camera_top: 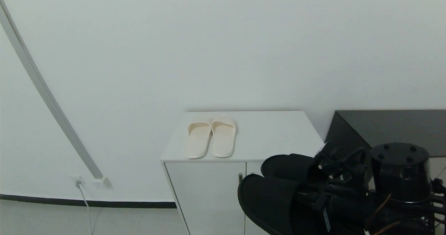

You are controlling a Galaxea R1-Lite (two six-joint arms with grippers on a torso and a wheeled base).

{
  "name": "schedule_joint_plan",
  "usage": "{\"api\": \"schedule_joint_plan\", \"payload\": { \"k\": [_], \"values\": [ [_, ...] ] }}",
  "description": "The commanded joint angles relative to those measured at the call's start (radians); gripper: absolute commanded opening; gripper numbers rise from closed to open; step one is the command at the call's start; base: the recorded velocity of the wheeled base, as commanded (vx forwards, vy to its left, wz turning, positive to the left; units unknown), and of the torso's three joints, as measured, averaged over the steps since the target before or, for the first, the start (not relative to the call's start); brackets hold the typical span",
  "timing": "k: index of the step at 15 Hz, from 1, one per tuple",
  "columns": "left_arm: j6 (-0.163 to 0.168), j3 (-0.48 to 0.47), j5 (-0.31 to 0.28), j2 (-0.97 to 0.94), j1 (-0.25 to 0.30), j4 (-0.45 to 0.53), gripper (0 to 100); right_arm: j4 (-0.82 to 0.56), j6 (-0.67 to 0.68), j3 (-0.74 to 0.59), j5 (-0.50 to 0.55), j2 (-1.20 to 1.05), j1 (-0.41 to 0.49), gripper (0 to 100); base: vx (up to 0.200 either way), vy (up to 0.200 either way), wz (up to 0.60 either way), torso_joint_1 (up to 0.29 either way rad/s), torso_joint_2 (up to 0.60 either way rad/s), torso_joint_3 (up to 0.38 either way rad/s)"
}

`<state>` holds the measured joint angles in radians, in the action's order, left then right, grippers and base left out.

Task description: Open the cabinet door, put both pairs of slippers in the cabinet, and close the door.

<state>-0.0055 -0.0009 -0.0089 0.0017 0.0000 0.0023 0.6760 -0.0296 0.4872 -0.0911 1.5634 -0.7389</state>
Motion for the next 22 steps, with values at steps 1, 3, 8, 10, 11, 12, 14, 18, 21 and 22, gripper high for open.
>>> {"api": "schedule_joint_plan", "payload": {
  "k": [1, 3, 8, 10, 11, 12, 14, 18, 21, 22],
  "values": [
    [-0.001, 0.001, 0.0, 0.0, 0.0, 0.001, 0, 0.001, 0.0, -0.001, -0.001, 0.003, 0.001, 0, 0.0, 0.0, 0.0, 0.0, 0.0, 0.0],
    [-0.001, 0.001, 0.0, 0.0, 0.0, 0.001, 0, 0.001, -0.003, -0.004, -0.009, -0.003, 0.001, 0, 0.0, 0.0, 0.0, 0.0, 0.0, 0.0],
    [-0.001, 0.001, 0.001, 0.0, 0.0, -0.001, 0, 0.001, -0.003, -0.01, -0.013, -0.002, 0.001, 0, 0.0, 0.0, 0.0, 0.0, 0.0, 0.0],
    [-0.001, 0.001, 0.001, 0.0, 0.0, -0.001, 0, 0.001, -0.003, -0.013, -0.013, 0.0, 0.001, 0, 0.0, 0.0, 0.0, -0.031, 0.05, 0.043],
    [-0.001, -0.001, 0.001, 0.0, 0.0, 0.001, 0, 0.001, -0.003, -0.015, -0.013, 0.0, 0.001, 0, 0.0, 0.0, 0.0, -0.124, 0.3, 0.144],
    [-0.001, 0.001, 0.001, 0.0, 0.0, -0.001, 0, 0.001, -0.003, -0.016, -0.012, 0.0, 0.001, 0, 0.0, 0.0, 0.0, -0.139, 0.34, 0.178],
    [0.001, -0.001, -0.002, 0.0, 0.0, 0.002, 0, 0.001, -0.003, -0.024, -0.012, -0.003, 0.001, 0, 0.0, 0.0, 0.0, -0.151, 0.34, 0.188],
    [0.001, -0.001, -0.002, 0.0, 0.0, 0.001, 100, 0.004, -0.004, -0.033, -0.012, -0.002, 0.0, 0, 0.0, 0.0, 0.0, -0.157, 0.35, 0.187],
    [-0.001, 0.001, 0.0, 0.0, 0.0, 0.001, 100, 0.004, -0.006, -0.035, -0.012, -0.002, 0.0, 0, 0.0, 0.0, 0.0, -0.168, 0.38, 0.211],
    [-0.001, 0.001, 0.0, 0.0, 0.0, 0.001, 100, 0.004, -0.007, -0.035, -0.012, 0.0, 0.0, 0, 0.0, 0.0, 0.0, -0.173, 0.39, 0.207]
  ]
}}
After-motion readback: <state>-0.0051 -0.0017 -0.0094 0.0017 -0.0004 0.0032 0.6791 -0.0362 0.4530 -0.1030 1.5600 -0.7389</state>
